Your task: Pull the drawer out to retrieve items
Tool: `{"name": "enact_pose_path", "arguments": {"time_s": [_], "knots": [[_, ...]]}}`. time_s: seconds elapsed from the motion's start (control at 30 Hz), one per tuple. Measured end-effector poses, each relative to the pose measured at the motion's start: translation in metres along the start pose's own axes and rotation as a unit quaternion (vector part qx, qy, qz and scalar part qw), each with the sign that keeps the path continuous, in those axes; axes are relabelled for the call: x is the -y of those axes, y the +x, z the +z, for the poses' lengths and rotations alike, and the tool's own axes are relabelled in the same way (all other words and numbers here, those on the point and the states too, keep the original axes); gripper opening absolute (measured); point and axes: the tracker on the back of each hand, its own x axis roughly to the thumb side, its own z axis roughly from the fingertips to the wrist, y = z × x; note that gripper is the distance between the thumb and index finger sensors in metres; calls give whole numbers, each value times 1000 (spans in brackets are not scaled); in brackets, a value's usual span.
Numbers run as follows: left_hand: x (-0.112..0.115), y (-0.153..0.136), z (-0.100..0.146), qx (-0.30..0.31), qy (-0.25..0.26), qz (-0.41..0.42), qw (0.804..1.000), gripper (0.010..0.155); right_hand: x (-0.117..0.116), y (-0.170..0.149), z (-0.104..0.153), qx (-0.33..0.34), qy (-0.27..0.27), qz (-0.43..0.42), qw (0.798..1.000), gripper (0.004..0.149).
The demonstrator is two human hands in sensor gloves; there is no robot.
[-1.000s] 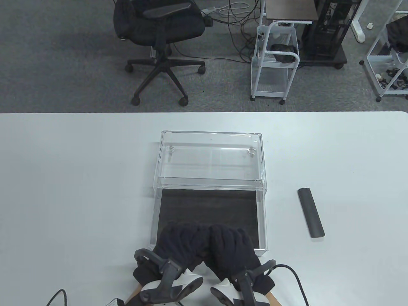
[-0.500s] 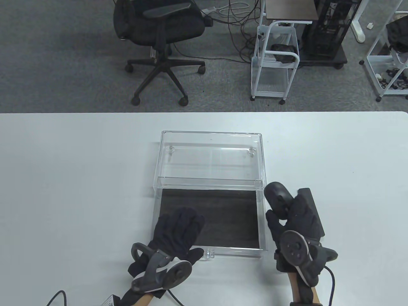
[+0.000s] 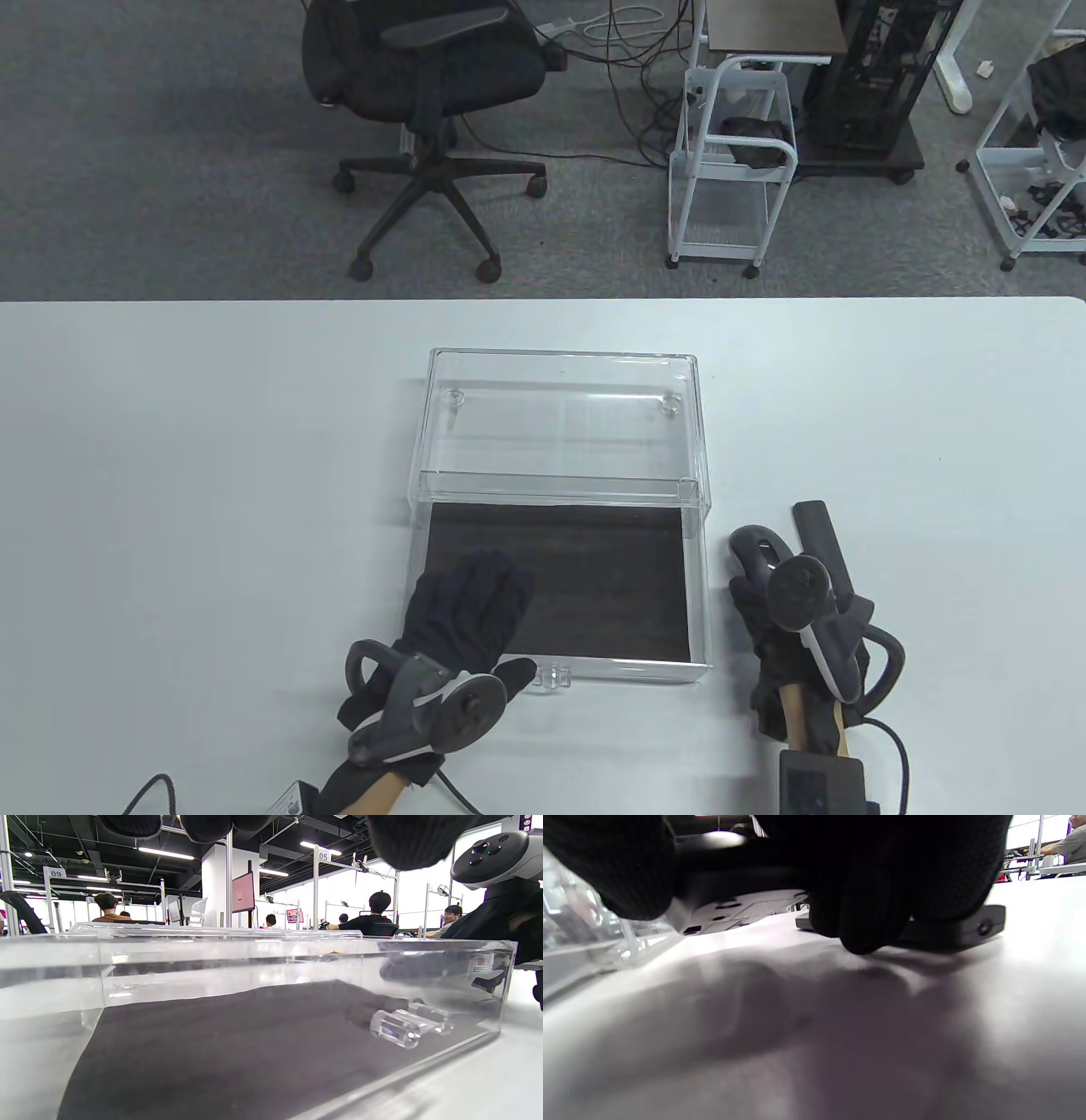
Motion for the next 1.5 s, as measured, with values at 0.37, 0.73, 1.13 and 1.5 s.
{"name": "enact_pose_path", "arguments": {"time_s": [0.37, 0.73, 1.13, 1.5], "knots": [[0, -1, -1, -2, -11, 4, 1000, 93, -9, 9, 1, -12, 38, 83, 996, 96], [0, -3, -1, -4, -11, 8, 1000, 93, -3, 11, 6, -26, 75, 83, 993, 99], [-1, -5, 0, -3, 11, 19, 1000, 92, 55, 63, 79, 197, -160, 12, 967, 80], [-1, -6, 2, 24, 59, 39, 997, 88, 37, 105, 127, 372, -94, 1, 924, 83]]}}
